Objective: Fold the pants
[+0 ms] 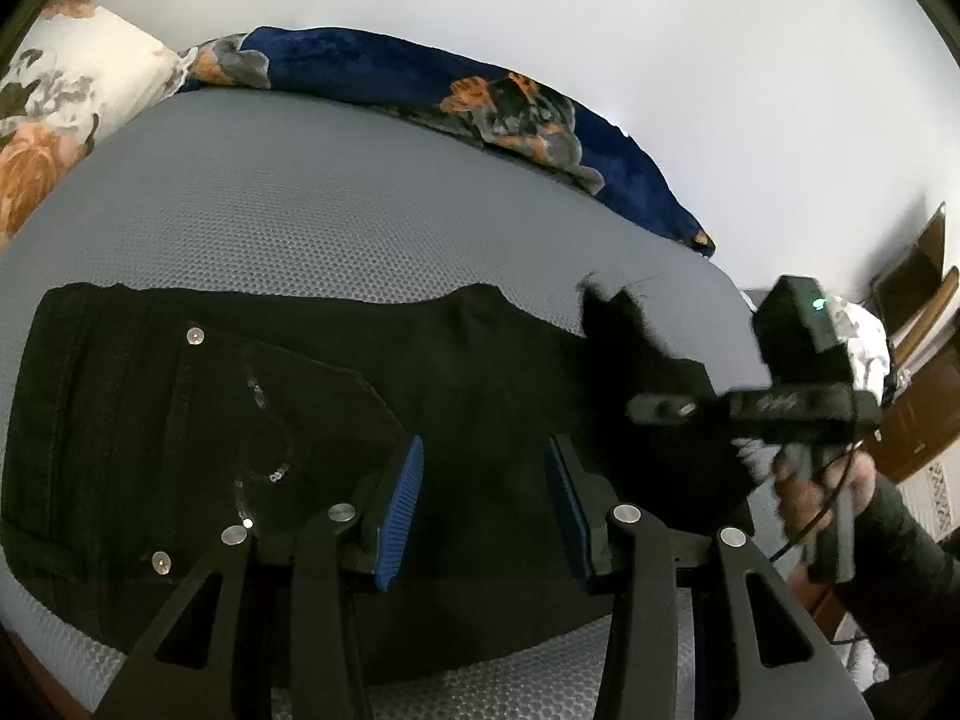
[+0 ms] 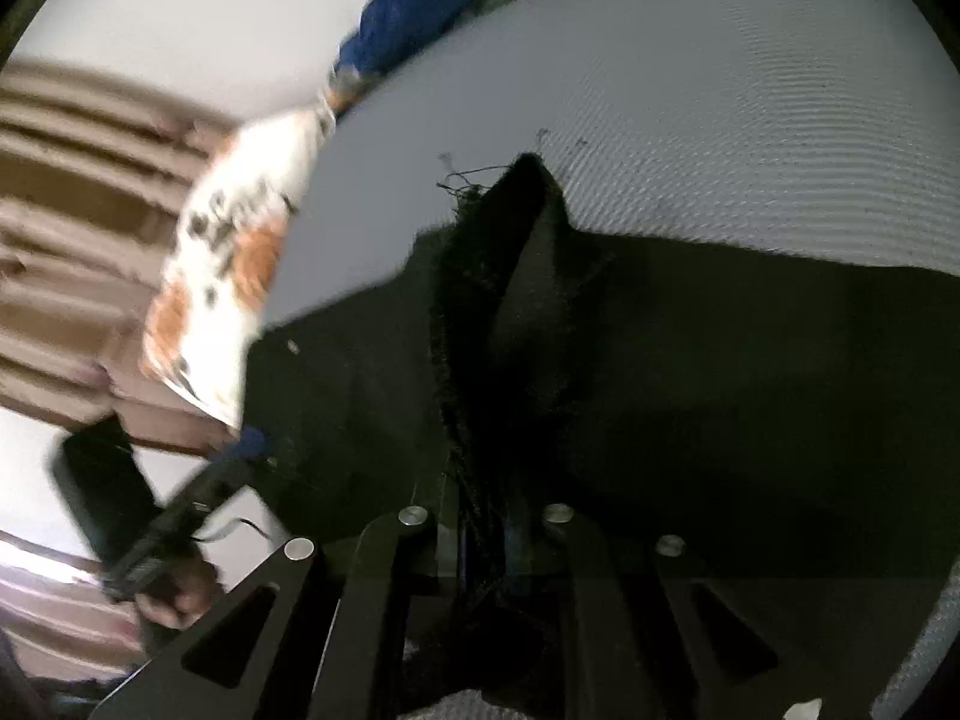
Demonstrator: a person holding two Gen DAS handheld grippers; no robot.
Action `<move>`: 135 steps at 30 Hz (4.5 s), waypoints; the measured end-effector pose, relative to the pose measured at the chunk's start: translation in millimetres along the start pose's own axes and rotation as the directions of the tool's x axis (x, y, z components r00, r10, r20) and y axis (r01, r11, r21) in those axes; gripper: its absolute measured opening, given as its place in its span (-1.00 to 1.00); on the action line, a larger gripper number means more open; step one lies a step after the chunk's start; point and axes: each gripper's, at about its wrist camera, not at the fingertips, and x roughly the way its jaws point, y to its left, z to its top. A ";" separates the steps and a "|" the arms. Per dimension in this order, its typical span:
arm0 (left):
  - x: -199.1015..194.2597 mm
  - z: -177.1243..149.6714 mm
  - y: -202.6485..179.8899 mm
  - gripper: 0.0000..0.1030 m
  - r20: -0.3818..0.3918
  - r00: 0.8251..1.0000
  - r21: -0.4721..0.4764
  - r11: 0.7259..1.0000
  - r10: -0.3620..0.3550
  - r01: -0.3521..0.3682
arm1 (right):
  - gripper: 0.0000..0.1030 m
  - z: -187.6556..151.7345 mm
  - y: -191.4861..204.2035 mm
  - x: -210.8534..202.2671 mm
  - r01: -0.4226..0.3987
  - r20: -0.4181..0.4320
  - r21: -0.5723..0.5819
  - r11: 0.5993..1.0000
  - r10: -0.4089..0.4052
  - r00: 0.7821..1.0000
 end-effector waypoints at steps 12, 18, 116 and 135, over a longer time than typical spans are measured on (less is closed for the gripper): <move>10.6 2.7 2.9 -0.15 -0.041 0.990 -0.059 0.990 -0.133 0.131 | -0.11 -14.7 12.2 -13.0 -0.017 0.035 0.014 1.000 0.016 0.999; 41.5 -2.2 -10.0 -0.15 -0.173 0.959 -0.109 0.972 -0.225 0.209 | -0.03 -34.4 -14.9 -60.5 -0.016 0.184 0.143 0.990 -0.011 0.983; 81.2 -16.1 -41.4 0.21 -0.180 0.969 0.196 0.972 0.169 -0.133 | -0.13 -32.9 -36.0 -75.2 0.574 0.333 0.091 0.814 -0.568 0.753; -17.0 -0.3 30.8 0.25 -0.053 0.968 0.108 0.965 0.246 -0.240 | -0.13 -68.7 -2.0 -28.0 0.539 0.218 0.027 0.842 -0.531 0.819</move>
